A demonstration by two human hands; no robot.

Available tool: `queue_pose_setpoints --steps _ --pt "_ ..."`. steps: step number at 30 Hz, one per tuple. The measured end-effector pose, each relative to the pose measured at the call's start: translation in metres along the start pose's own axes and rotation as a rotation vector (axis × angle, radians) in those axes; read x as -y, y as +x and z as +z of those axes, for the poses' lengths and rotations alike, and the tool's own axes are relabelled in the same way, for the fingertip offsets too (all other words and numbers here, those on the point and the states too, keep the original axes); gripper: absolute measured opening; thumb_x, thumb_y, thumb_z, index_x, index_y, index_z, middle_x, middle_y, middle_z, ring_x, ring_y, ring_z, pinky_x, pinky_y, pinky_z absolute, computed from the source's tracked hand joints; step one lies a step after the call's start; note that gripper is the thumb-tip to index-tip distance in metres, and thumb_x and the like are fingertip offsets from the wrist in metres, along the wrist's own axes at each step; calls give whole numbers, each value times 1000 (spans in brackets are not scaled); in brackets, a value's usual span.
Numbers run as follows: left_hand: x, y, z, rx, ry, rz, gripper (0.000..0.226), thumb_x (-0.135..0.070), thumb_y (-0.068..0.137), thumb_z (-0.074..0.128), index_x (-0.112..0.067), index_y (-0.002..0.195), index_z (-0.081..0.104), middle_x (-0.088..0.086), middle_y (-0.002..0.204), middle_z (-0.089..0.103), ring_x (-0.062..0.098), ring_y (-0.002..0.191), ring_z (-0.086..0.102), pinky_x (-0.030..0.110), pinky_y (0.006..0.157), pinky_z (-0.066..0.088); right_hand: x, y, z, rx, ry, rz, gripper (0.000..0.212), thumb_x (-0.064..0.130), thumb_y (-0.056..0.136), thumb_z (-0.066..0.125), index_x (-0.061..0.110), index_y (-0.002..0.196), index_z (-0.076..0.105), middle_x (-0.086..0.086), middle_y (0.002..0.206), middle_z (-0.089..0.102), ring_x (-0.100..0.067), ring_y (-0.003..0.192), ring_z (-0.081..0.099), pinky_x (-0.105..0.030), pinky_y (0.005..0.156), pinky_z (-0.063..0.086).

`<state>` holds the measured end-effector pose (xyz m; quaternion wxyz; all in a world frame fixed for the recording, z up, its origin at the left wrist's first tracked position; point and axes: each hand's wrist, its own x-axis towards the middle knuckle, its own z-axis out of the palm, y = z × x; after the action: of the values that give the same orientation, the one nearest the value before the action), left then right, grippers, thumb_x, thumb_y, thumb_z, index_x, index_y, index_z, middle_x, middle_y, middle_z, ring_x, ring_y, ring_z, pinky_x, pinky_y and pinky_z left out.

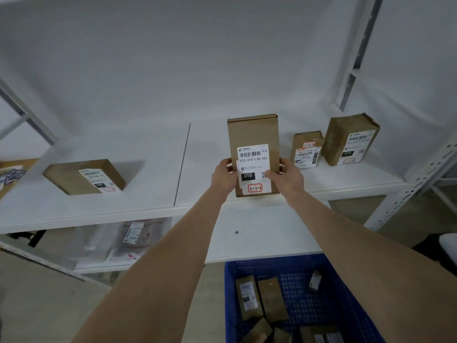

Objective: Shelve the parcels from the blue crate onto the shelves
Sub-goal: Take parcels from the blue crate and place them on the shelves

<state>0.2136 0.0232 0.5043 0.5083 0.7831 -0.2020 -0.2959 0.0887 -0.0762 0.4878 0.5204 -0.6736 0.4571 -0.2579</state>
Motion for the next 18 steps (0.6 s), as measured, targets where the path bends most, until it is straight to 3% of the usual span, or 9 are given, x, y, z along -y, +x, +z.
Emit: queue_pose_setpoints --steps 5,10,16,18 --pt "5 7 17 -14 4 57 45 -7 93 52 -14 136 44 5 133 55 26 119 55 45 95 50 -4 11 -2 -69 -145 -8 52 12 86 69 17 134 51 -5 128 62 -26 114 59 -31 90 45" --pt "14 19 27 0 108 106 46 -9 96 48 -12 141 38 4 137 52 21 122 52 24 89 43 -19 22 6 -139 -93 46 41 4 83 67 15 121 57 -7 120 66 -28 107 64 -40 95 50" --pt "18 28 30 42 240 114 47 -7 94 49 -11 139 35 4 133 54 23 118 54 29 92 44 -28 27 12 -173 -143 83 20 4 87 59 15 102 52 -12 113 67 -32 105 63 -40 91 50" --pt "18 30 31 51 292 112 50 -9 92 54 -8 138 35 6 131 55 25 118 53 32 93 45 -29 29 11 -156 -184 84 21 7 87 60 11 105 52 -13 113 66 -33 104 62 -39 89 50"
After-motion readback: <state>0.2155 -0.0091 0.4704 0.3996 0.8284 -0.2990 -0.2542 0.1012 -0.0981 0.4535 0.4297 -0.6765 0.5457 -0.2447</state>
